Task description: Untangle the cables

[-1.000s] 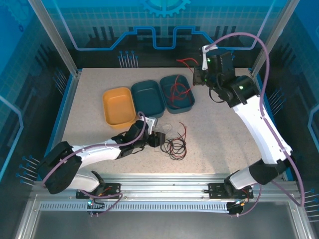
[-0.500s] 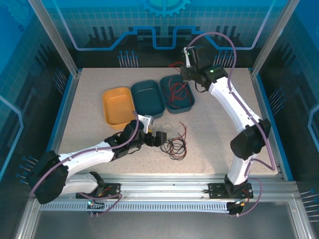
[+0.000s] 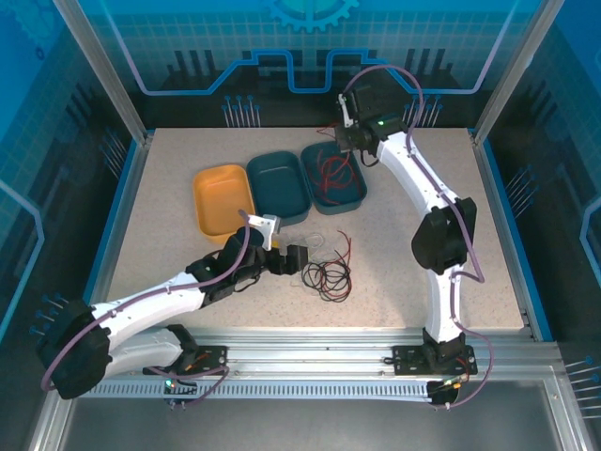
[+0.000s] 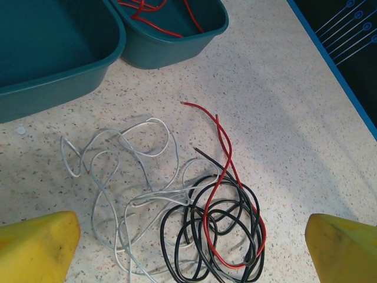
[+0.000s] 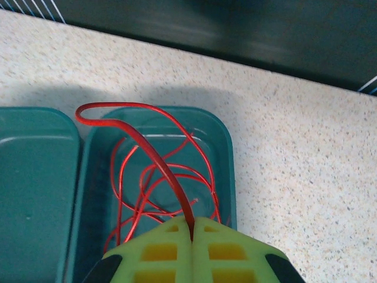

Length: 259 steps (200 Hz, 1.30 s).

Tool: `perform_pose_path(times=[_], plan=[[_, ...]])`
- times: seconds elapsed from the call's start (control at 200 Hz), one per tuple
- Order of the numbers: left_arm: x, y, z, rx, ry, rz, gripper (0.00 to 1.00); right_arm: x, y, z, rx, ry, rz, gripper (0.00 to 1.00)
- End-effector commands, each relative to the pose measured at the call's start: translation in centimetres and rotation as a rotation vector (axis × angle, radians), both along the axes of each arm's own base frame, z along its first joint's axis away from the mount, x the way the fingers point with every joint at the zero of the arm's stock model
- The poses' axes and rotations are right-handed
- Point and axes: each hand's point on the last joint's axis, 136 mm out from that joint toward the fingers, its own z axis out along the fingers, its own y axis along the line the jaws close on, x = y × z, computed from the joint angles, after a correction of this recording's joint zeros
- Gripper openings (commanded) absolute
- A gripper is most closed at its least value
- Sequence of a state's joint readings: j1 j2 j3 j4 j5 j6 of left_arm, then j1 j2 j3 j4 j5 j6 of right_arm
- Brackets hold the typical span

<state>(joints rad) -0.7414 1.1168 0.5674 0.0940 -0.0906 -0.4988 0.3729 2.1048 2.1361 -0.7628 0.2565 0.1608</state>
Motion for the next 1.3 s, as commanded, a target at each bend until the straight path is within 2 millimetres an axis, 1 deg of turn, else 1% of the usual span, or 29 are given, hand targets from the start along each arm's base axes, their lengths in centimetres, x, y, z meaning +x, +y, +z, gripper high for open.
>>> perform_pose_path(times=[0.0, 0.25, 0.405, 0.485, 0.675, 0.966, 1.236, 1.241, 1.251, 1.291], plan=[[0.1, 0.9, 0.0, 0.010, 0.002, 0.037, 0.99, 0.3, -0.8, -1.4, 0.013, 0.045, -0.019, 0.00], [0.2, 1.1, -0.1, 0.014, -0.001, 0.048, 0.99, 0.1, -1.1, -5.7, -0.014, 0.138, -0.036, 0.00], [0.1, 1.3, -0.4, 0.020, 0.004, 0.056, 0.99, 0.2, -1.4, -7.8, -0.033, 0.180, -0.059, 0.00], [0.2, 1.4, -0.6, 0.023, 0.004, 0.059, 0.99, 0.3, -1.6, -8.6, -0.049, 0.188, -0.073, 0.00], [0.1, 1.7, -1.1, 0.040, 0.009, 0.067, 0.99, 0.5, -1.5, -10.5, -0.069, 0.220, -0.071, 0.00], [0.3, 1.8, -1.0, 0.041, 0.007, 0.079, 0.99, -0.3, -0.8, -13.4, -0.104, 0.271, -0.055, 0.00], [0.5, 1.4, -1.0, 0.038, 0.012, 0.069, 0.99, -1.2, -0.4, -14.6, -0.094, 0.312, -0.043, 0.00], [0.5, 1.3, -1.0, 0.037, 0.013, 0.069, 0.99, -1.2, -0.5, -15.3, -0.100, 0.324, -0.043, 0.00], [0.5, 1.3, -1.0, 0.036, 0.013, 0.070, 0.99, -1.3, -0.5, -15.8, -0.105, 0.335, -0.044, 0.00], [0.5, 1.2, -1.0, 0.034, 0.014, 0.067, 0.99, -1.4, -0.6, -16.4, -0.110, 0.346, -0.044, 0.00]])
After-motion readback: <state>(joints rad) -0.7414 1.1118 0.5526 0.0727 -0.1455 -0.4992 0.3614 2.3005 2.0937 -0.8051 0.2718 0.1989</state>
